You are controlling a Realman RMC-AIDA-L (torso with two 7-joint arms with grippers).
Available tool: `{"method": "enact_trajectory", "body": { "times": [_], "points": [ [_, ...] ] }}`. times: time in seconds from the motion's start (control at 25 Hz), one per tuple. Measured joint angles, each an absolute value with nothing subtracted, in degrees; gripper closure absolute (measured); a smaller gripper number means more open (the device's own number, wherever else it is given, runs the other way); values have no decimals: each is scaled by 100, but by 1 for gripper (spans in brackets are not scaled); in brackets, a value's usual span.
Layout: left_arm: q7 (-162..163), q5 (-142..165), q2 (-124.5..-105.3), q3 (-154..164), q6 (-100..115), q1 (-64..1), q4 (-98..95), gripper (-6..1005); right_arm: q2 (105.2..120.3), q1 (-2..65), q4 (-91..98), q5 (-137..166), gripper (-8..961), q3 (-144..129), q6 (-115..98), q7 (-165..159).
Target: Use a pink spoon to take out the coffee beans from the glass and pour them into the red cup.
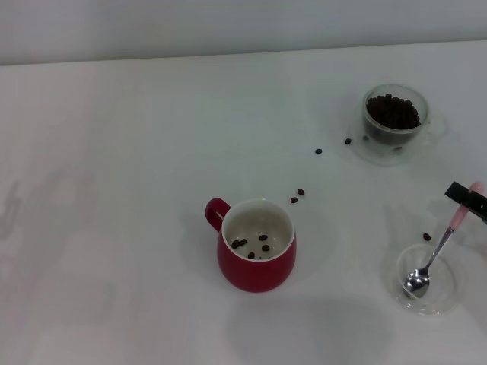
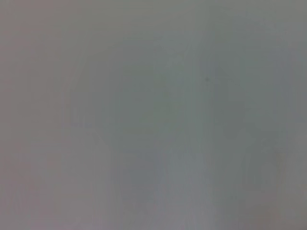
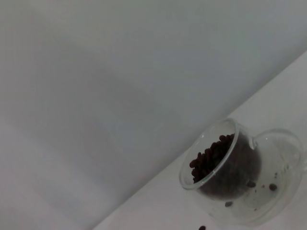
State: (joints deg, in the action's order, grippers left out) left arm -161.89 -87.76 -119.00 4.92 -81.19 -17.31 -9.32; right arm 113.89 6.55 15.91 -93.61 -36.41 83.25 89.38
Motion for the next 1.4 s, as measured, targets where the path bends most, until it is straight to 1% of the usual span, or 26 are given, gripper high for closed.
{"method": "enact_trajectory", "body": {
  "times": [0.64,0.92,1.08,1.32,1.4],
  "points": [
    [-16189,-8788,-11900,459,-8034,-1817,-931,422,11304,805,1534,-9158,746,-3597,8102,8841],
    [-16189,-8859,-11900,446,-8033,-1819,-931,423,11140,865,1647,-9221,745,-3038,8093,8890],
    [-16189,-9019,-11905,446,-8029,-1820,-917,423,11091,894,1937,-9223,717,-2449,7975,9136],
    [-16189,-9262,-11914,449,-8002,-1781,-896,423,11080,977,2118,-9227,687,-1536,7729,9851],
    [-16189,-9503,-11920,448,-7977,-1762,-866,423,11161,1017,2089,-9227,678,-1040,7689,10287]
  ]
}}
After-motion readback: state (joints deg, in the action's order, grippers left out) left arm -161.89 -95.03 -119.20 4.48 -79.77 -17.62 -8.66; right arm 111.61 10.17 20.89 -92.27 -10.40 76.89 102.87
